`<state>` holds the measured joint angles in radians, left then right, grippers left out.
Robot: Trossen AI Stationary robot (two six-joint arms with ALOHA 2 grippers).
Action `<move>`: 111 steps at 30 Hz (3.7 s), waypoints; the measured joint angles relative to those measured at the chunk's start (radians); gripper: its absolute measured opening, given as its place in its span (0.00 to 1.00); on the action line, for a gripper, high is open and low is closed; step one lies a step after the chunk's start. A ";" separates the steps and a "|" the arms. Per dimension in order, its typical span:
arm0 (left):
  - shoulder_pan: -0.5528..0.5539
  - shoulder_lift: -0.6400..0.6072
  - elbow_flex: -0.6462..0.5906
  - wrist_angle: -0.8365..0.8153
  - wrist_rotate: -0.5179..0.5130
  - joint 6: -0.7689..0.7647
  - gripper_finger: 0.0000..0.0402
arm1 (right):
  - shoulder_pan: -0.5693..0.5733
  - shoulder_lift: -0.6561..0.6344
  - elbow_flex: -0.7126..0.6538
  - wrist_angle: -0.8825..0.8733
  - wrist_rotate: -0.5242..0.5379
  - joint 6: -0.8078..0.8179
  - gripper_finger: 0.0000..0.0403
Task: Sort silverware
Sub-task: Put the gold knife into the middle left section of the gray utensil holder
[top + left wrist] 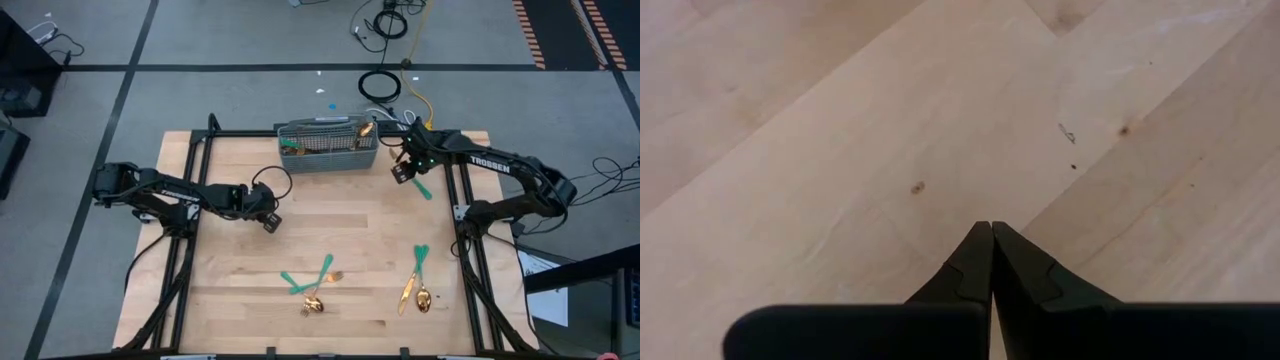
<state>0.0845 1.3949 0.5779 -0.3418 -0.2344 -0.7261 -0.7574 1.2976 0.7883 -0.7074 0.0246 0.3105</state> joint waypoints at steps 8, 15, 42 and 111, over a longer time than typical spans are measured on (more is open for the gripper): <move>0.000 0.000 0.000 -0.006 -0.002 0.001 0.02 | 0.000 0.000 0.002 0.109 -0.001 -0.069 0.41; 0.000 0.000 0.000 0.002 -0.028 0.000 0.02 | 0.000 0.007 0.003 0.160 0.000 -0.089 0.40; 0.000 0.000 0.000 0.020 0.002 -0.001 0.02 | -0.089 0.261 0.004 -0.028 -0.024 -0.297 0.60; 0.000 0.000 0.000 0.020 -0.059 0.000 0.02 | -0.111 -0.177 -0.126 0.019 -0.075 0.232 0.00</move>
<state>0.0849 1.3949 0.5778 -0.3222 -0.2932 -0.7261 -0.8683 1.1206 0.6628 -0.6886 -0.0507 0.5427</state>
